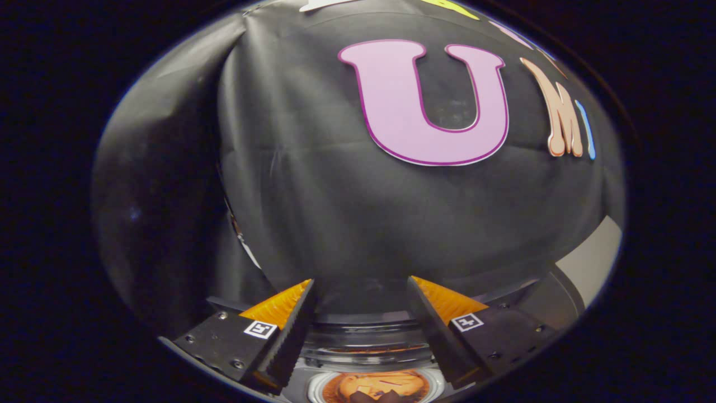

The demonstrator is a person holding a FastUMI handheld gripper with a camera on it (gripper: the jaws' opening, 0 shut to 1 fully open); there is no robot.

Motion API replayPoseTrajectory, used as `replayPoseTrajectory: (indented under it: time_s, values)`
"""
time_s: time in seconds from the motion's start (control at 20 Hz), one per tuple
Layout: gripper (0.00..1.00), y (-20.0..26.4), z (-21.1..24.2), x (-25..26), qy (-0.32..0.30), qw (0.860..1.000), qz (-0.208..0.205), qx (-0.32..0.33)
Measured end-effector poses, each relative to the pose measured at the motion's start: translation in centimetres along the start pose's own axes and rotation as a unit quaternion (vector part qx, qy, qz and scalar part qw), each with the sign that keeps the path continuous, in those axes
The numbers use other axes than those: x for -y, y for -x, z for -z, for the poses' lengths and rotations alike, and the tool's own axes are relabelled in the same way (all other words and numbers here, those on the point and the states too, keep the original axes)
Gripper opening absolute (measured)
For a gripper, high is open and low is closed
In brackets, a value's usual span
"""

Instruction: Put the clothes into the washing machine and then close the washing machine lid.

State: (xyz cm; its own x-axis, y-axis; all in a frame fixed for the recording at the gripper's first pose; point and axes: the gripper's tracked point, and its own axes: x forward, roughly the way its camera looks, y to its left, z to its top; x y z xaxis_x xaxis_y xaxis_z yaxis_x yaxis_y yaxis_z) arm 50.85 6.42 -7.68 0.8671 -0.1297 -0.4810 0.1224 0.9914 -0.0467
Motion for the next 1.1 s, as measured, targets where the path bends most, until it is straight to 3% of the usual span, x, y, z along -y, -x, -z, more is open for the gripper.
replayPoseTrajectory:
  time_s: [1.1]
  values:
    - [0.95, -0.57, -0.32, 0.30, 0.025, 1.000, -0.001, 0.006]
